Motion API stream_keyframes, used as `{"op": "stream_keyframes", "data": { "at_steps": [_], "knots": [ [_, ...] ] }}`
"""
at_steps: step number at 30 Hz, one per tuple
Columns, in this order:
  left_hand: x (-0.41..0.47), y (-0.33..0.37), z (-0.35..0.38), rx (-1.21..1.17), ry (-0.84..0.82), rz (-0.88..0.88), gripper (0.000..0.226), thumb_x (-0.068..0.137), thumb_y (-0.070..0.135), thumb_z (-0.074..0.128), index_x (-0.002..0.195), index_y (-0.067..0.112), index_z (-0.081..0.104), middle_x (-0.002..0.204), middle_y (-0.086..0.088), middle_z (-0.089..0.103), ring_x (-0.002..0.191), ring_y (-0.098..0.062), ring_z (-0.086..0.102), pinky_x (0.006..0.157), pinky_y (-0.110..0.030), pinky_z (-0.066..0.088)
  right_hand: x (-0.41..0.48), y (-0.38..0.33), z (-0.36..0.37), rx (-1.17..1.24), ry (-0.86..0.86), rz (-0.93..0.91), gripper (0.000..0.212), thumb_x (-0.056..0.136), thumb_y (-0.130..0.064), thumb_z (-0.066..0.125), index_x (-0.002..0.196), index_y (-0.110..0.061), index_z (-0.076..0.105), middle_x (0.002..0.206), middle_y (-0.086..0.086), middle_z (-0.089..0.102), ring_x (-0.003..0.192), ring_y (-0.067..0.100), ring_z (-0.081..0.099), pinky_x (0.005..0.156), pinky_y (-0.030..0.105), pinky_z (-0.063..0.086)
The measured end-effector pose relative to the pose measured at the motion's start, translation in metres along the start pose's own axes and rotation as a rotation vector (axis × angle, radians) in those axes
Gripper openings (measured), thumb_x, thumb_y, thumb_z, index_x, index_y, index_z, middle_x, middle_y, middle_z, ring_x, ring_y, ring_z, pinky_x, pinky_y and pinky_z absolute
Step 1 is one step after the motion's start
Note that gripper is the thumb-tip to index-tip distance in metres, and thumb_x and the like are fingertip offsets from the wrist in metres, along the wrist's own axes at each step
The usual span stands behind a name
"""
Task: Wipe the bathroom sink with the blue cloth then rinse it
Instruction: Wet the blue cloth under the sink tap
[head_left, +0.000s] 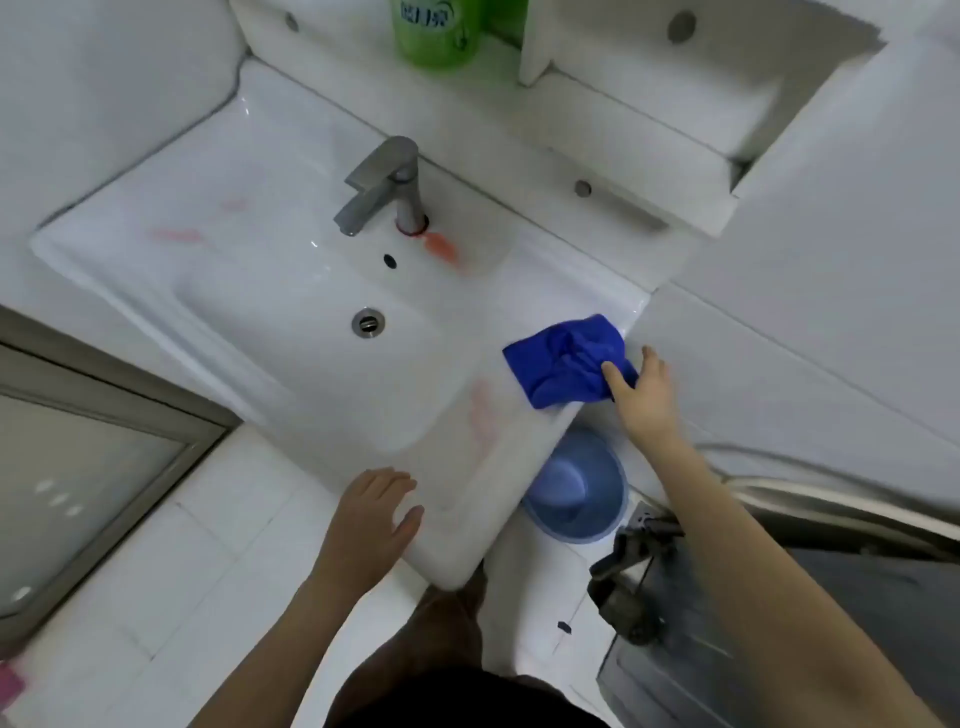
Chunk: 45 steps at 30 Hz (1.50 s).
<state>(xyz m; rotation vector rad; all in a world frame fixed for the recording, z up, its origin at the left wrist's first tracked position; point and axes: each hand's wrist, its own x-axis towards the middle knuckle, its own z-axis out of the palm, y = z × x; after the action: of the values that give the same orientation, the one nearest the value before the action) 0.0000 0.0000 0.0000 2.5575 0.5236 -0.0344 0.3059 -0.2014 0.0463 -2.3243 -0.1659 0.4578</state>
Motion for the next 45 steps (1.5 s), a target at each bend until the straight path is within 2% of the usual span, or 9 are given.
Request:
{"op": "stream_keyframes", "data": {
  "at_steps": [4, 7, 11, 20, 24, 27, 30, 36, 45],
  "knots": [
    [-0.005, -0.009, 0.0, -0.031, -0.012, -0.02, 0.036, 0.09, 0.039, 0.045, 0.096, 0.012, 0.069, 0.097, 0.001, 0.068, 0.095, -0.019, 0.06, 0.091, -0.032, 0.049, 0.019, 0.004, 0.006, 0.151, -0.11, 0.165, 0.04, 0.092, -0.035, 0.063, 0.115, -0.003, 0.055, 0.108, 0.013, 0.063, 0.084, 0.019, 0.06, 0.071, 0.026, 0.05],
    [-0.009, -0.015, 0.003, -0.028, 0.035, 0.041, 0.028, 0.089, 0.034, 0.05, 0.089, 0.012, 0.067, 0.091, 0.002, 0.065, 0.091, -0.016, 0.054, 0.099, -0.026, 0.038, 0.028, 0.012, 0.007, 0.279, -0.139, 0.274, 0.042, 0.083, -0.035, 0.074, 0.109, -0.005, 0.058, 0.095, 0.007, 0.066, 0.084, 0.022, 0.064, 0.077, 0.038, 0.056],
    [-0.008, -0.015, 0.006, -0.051, 0.075, 0.05, 0.024, 0.087, 0.032, 0.051, 0.088, 0.012, 0.066, 0.09, 0.003, 0.064, 0.091, -0.012, 0.049, 0.098, -0.022, 0.035, 0.027, 0.013, 0.003, 0.34, -0.213, 0.363, 0.037, 0.08, -0.031, 0.077, 0.104, -0.009, 0.059, 0.096, 0.002, 0.064, 0.083, 0.015, 0.062, 0.07, 0.029, 0.052],
    [-0.008, -0.008, -0.006, 0.033, 0.006, 0.077, 0.029, 0.087, 0.034, 0.045, 0.082, 0.014, 0.065, 0.084, 0.002, 0.064, 0.08, -0.018, 0.057, 0.081, -0.022, 0.042, -0.014, 0.001, -0.003, 0.467, -0.016, 0.194, 0.025, 0.076, -0.02, 0.08, 0.085, -0.014, 0.058, 0.083, 0.004, 0.063, 0.081, 0.023, 0.062, 0.08, 0.048, 0.056],
    [-0.002, 0.0, -0.017, 0.07, -0.074, 0.054, 0.045, 0.088, 0.042, 0.032, 0.084, 0.013, 0.067, 0.084, 0.0, 0.065, 0.08, -0.02, 0.058, 0.079, -0.032, 0.05, -0.068, -0.02, -0.025, 0.563, 0.029, 0.029, 0.021, 0.081, -0.01, 0.075, 0.099, -0.007, 0.065, 0.088, 0.005, 0.068, 0.078, 0.011, 0.065, 0.068, 0.027, 0.054],
    [-0.014, 0.013, -0.028, -0.089, -0.034, -0.061, 0.025, 0.099, 0.032, 0.047, 0.099, 0.015, 0.066, 0.094, 0.001, 0.062, 0.091, -0.017, 0.055, 0.077, -0.029, 0.042, -0.126, -0.032, -0.043, 0.577, 0.065, -0.099, 0.021, 0.082, -0.007, 0.073, 0.101, -0.007, 0.065, 0.089, 0.001, 0.068, 0.072, 0.001, 0.064, 0.064, 0.015, 0.051],
    [-0.049, 0.034, -0.043, -0.231, 0.082, -0.029, 0.019, 0.1, 0.026, 0.049, 0.097, 0.018, 0.066, 0.09, 0.004, 0.062, 0.087, -0.012, 0.055, 0.074, -0.027, 0.042, -0.191, -0.03, -0.052, 0.605, 0.044, -0.167, 0.021, 0.082, -0.008, 0.074, 0.101, -0.011, 0.066, 0.09, -0.003, 0.071, 0.08, 0.007, 0.066, 0.068, 0.018, 0.053],
    [-0.182, 0.05, -0.019, -0.301, 0.078, -0.125, 0.023, 0.101, 0.035, 0.045, 0.097, 0.023, 0.065, 0.091, 0.009, 0.062, 0.087, -0.002, 0.055, 0.075, -0.024, 0.042, -0.313, 0.026, -0.026, 0.567, -0.133, -0.128, 0.022, 0.081, -0.01, 0.076, 0.101, -0.014, 0.068, 0.094, 0.001, 0.073, 0.086, 0.016, 0.069, 0.074, 0.03, 0.058],
    [-0.391, 0.002, 0.028, -0.302, 0.177, -0.573, 0.025, 0.099, 0.03, 0.052, 0.116, 0.019, 0.066, 0.114, 0.007, 0.064, 0.107, -0.01, 0.057, 0.088, -0.02, 0.038, -0.421, 0.051, 0.051, 0.363, -0.556, -0.083, 0.027, 0.079, -0.003, 0.076, 0.103, -0.005, 0.064, 0.093, 0.009, 0.07, 0.081, 0.018, 0.065, 0.06, 0.014, 0.051]
  ]
}}
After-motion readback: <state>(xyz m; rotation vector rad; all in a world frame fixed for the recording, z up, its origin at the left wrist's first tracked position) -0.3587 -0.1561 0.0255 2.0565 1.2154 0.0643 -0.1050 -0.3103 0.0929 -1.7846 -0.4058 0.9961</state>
